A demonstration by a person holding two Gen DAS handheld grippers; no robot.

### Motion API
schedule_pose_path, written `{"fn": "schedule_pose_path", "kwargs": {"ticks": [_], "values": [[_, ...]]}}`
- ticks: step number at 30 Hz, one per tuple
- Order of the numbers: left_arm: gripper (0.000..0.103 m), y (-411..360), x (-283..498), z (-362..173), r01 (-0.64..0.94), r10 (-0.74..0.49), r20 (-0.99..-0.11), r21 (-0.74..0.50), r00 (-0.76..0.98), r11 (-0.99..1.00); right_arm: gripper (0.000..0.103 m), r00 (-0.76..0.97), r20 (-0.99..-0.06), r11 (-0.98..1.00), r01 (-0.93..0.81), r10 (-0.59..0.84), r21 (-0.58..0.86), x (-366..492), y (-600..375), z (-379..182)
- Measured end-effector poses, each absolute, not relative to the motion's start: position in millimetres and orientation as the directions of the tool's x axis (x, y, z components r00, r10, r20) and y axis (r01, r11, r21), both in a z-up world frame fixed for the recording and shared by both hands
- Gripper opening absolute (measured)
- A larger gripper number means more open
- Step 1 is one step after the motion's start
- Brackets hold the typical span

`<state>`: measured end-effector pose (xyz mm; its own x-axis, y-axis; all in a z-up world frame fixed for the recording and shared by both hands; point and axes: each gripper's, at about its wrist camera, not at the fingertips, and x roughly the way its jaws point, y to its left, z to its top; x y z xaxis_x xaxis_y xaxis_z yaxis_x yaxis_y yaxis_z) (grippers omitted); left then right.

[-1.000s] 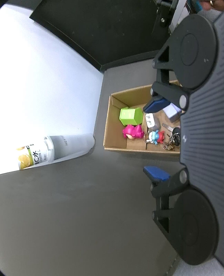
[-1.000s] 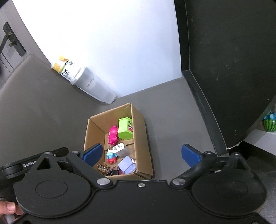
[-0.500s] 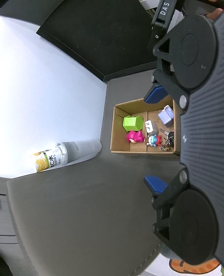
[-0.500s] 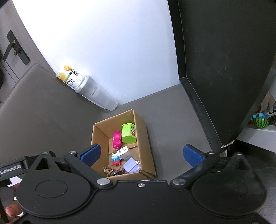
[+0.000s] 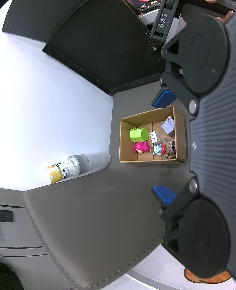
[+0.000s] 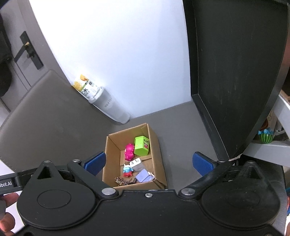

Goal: Organize rigid objects

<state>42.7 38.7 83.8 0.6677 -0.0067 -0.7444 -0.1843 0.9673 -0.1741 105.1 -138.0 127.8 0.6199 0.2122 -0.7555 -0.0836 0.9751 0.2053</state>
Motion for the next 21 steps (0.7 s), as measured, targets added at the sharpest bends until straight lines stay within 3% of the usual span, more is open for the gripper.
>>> {"fn": "schedule_pose_path", "kwargs": {"ticks": [21], "values": [[0.092,23.2,0.9,109.3,-0.128,-0.037,-0.704,-0.179,0.709,0.975,0.103,0.664,-0.724,0.981,-0.104,0.190,0.162,65.5,-141.9,163.0]]}}
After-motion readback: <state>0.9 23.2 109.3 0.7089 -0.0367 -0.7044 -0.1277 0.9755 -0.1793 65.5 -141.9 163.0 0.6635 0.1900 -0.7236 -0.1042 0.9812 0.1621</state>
